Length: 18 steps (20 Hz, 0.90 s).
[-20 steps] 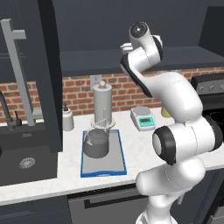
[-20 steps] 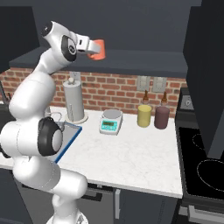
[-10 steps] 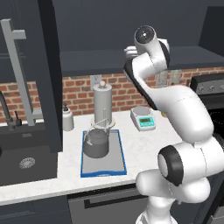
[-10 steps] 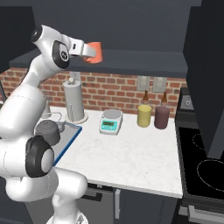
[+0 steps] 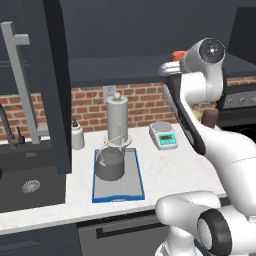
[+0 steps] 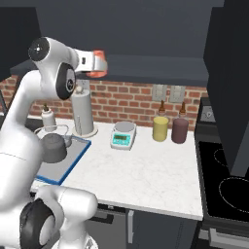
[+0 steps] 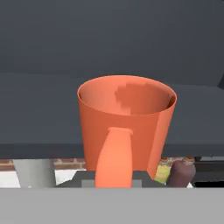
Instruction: Pick the kettle from the counter and place it on the tray. Then pick the mug from the cabinet and place it on the tray. Then close the cabinet doors.
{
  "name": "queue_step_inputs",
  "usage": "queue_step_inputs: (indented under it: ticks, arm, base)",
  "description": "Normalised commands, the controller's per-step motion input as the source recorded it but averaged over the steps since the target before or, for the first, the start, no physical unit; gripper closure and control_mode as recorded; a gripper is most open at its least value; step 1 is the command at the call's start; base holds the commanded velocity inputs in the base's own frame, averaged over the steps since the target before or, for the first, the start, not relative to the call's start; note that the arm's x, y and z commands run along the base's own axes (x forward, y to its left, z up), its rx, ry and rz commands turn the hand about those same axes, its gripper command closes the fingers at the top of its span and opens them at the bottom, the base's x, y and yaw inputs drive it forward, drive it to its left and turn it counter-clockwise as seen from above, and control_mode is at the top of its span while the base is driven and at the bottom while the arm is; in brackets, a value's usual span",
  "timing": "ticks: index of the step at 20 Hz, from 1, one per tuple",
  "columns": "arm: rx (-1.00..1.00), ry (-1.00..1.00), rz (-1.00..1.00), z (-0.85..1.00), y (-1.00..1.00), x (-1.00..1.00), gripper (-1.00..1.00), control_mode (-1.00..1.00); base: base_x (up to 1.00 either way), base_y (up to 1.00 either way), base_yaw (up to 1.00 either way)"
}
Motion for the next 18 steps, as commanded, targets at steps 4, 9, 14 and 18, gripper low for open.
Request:
queue_step_inputs:
  ticks: [4, 9, 14, 18]
  arm:
    - [0.00, 0.00, 0.37, 0.03, -0.06, -0.81, 1.00, -1.00]
    - [0.00, 0.00, 0.31, 0.00, 0.00, -0.65, 1.00, -1.00]
    - [0.00, 0.00, 0.28, 0.00, 0.00, -0.65, 1.00, -1.00]
    - [0.00, 0.00, 0.24, -0.12, 0.11, -0.49, 1.00, -1.00]
  base:
    - [0.00, 0.00, 0.00]
    - [0.00, 0.00, 0.00]
    - [0.00, 0.00, 0.00]
    - [0.00, 0.00, 0.00]
